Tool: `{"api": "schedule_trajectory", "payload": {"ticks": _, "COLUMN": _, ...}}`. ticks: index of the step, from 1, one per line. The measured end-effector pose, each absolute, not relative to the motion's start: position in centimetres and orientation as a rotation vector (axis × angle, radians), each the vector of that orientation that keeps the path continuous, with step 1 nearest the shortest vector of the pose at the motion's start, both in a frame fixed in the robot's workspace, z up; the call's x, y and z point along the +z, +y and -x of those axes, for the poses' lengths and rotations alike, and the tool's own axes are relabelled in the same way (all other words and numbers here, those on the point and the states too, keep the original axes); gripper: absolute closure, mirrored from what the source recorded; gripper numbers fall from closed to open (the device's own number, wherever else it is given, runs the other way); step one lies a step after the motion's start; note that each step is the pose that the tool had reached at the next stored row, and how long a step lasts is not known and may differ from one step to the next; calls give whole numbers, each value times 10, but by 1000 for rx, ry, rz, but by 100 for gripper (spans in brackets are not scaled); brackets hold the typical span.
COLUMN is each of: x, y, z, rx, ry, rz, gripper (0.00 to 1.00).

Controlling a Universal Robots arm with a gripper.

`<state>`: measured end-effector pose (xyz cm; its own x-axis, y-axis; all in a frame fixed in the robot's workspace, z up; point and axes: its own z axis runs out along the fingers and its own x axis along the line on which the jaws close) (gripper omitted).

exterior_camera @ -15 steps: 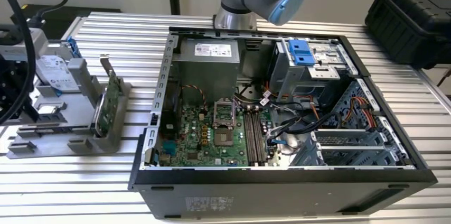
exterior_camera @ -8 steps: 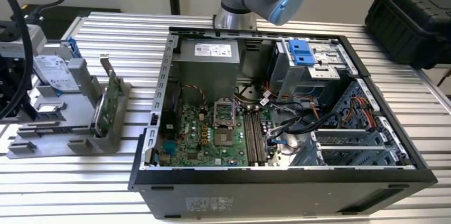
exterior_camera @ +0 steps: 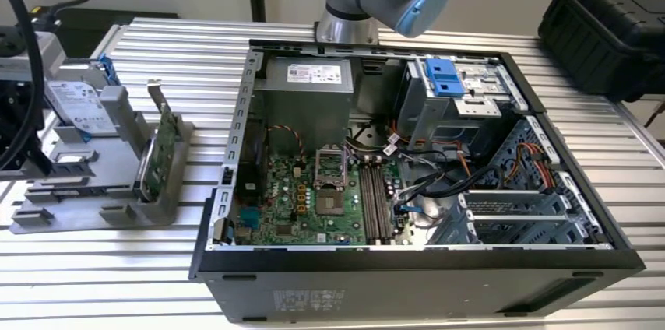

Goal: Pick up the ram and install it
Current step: 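Pick up the ram and move it above insertion slot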

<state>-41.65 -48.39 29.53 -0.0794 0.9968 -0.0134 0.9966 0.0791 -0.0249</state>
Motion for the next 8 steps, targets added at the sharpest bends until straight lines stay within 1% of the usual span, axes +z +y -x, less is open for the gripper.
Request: {"api": "schedule_trajectory", "payload": {"ticks": 8, "x": 298, "y": -484, "z": 418, "rx": 43, "ry": -2303, "rz": 2127, "gripper": 100}}
